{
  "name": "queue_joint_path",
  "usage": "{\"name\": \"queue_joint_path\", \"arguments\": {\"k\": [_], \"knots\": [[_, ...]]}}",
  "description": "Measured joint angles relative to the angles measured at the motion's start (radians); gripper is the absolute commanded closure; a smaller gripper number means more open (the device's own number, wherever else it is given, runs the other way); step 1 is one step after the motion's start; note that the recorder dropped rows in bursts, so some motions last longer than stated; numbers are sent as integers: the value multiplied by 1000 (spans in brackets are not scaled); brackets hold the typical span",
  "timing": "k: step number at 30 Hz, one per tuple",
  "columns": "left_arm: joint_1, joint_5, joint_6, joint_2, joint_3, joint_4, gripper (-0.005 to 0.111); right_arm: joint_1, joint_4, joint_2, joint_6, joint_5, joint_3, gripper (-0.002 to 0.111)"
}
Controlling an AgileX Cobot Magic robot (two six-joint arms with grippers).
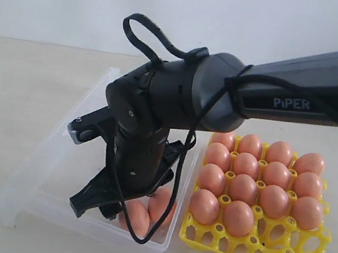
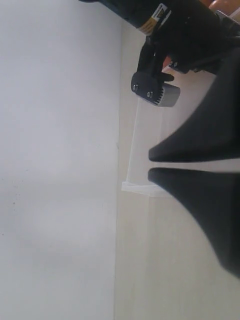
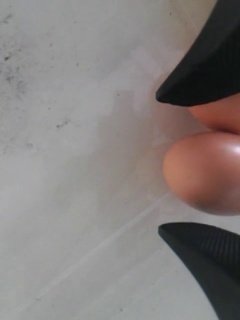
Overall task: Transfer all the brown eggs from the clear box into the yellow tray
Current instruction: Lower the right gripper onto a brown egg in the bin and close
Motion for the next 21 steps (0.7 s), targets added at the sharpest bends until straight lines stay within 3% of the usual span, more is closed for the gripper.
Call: {"name": "queue_joint_path", "arguments": {"k": [8, 11, 13, 14, 15, 21], "knots": [[0, 0, 0, 0, 0, 0, 103, 0, 40, 21, 0, 14, 0, 54], [0, 0, 0, 0, 0, 0, 103, 0, 40, 23, 0, 37, 0, 66], [0, 0, 0, 0, 0, 0, 103, 0, 40, 26, 0, 51, 0, 79], [0, 0, 0, 0, 0, 0, 103, 0, 40, 26, 0, 55, 0, 87], [0, 0, 0, 0, 0, 0, 103, 0, 40, 27, 0, 59, 0, 105], [0, 0, 0, 0, 0, 0, 103, 0, 1, 28, -25, 61, 0, 108]]}}
